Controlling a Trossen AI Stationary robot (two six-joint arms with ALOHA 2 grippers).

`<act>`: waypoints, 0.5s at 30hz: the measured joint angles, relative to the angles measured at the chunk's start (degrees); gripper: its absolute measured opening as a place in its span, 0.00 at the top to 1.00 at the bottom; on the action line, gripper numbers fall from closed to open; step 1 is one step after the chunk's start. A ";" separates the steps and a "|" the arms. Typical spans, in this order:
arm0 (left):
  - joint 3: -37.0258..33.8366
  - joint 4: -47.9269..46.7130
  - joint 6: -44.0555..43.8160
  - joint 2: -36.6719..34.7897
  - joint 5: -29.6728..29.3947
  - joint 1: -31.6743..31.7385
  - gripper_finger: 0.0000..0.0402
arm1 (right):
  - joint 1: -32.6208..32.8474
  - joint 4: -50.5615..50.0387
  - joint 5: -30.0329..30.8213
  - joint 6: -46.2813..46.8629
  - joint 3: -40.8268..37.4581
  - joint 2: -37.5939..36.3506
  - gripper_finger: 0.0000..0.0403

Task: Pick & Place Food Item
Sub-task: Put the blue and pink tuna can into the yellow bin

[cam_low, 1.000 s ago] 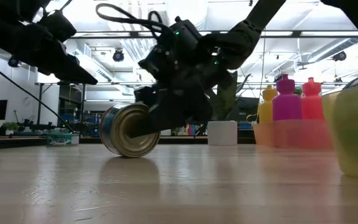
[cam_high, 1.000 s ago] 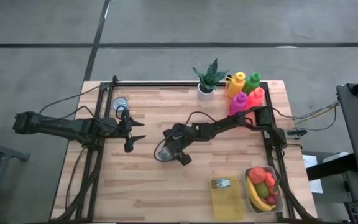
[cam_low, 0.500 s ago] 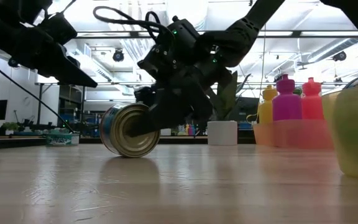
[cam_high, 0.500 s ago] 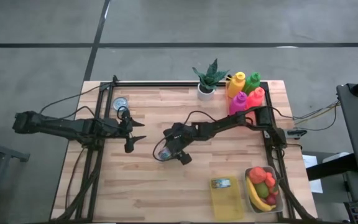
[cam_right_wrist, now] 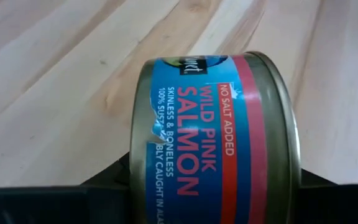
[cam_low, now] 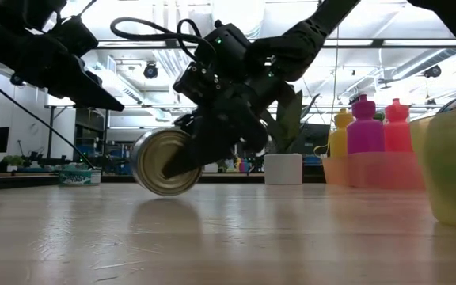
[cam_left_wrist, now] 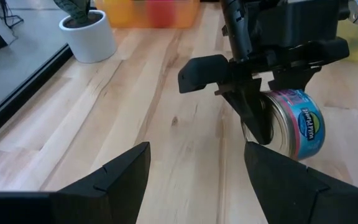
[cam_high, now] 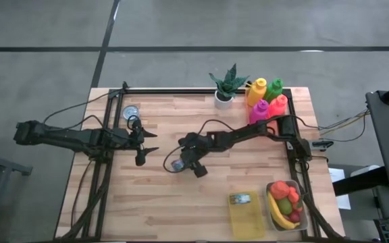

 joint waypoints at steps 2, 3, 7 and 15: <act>0.00 0.00 0.00 0.00 0.02 -0.01 0.34 | 0.00 -0.18 0.02 0.07 0.22 -0.05 0.58; 0.00 0.00 0.00 0.00 -0.01 0.00 0.34 | 0.00 -0.86 0.04 0.13 0.35 -0.13 0.58; 0.00 0.00 0.00 0.00 -0.01 0.01 0.34 | 0.07 -2.40 0.22 1.04 0.78 -0.88 0.58; 0.00 0.00 -0.04 0.00 -0.01 0.02 0.34 | 0.02 -6.71 1.91 9.52 0.55 -7.51 0.58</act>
